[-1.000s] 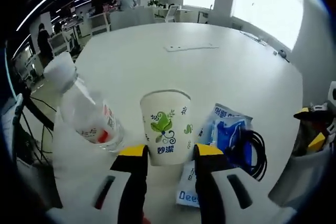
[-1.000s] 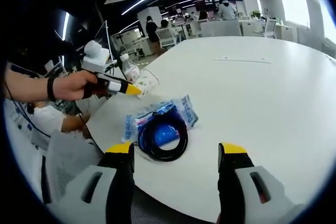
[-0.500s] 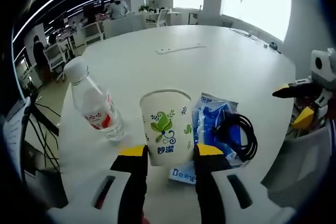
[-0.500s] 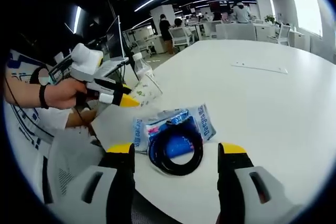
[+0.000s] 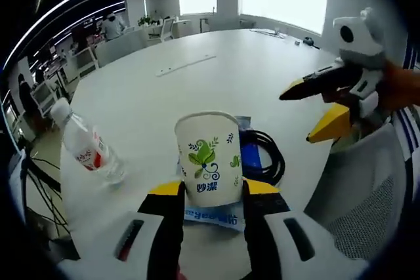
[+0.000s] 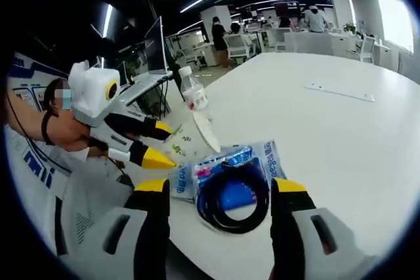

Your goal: Arrange the tabletop items into an orderly group along one side of the table until the central work area is clear of visible clutter.

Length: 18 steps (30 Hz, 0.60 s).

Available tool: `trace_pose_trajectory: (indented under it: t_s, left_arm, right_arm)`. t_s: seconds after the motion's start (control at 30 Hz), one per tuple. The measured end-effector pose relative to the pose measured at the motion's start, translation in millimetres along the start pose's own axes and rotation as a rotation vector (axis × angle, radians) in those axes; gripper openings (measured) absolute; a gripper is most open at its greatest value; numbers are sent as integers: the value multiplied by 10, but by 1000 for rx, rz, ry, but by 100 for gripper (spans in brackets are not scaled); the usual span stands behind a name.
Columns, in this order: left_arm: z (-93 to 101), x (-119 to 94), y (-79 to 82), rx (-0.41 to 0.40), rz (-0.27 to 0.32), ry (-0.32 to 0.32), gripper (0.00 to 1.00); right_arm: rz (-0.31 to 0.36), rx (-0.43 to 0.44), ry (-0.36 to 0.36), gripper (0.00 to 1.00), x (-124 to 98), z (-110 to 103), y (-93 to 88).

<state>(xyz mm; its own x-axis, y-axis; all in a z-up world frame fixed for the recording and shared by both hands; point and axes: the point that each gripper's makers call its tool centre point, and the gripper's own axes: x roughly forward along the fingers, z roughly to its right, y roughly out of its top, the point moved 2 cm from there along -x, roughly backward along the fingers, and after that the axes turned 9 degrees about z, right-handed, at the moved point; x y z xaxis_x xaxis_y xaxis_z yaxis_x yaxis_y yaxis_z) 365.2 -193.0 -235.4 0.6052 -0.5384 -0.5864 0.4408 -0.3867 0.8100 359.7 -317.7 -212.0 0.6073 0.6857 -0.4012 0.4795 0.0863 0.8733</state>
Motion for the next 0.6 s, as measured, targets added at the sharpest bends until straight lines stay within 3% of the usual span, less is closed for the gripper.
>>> trace_pose_trajectory:
  t_s: [0.6]
  left_arm:
    - [516, 42, 71, 137, 3, -136, 34]
  right_arm:
    - [-24, -15, 65, 57, 84, -160, -54]
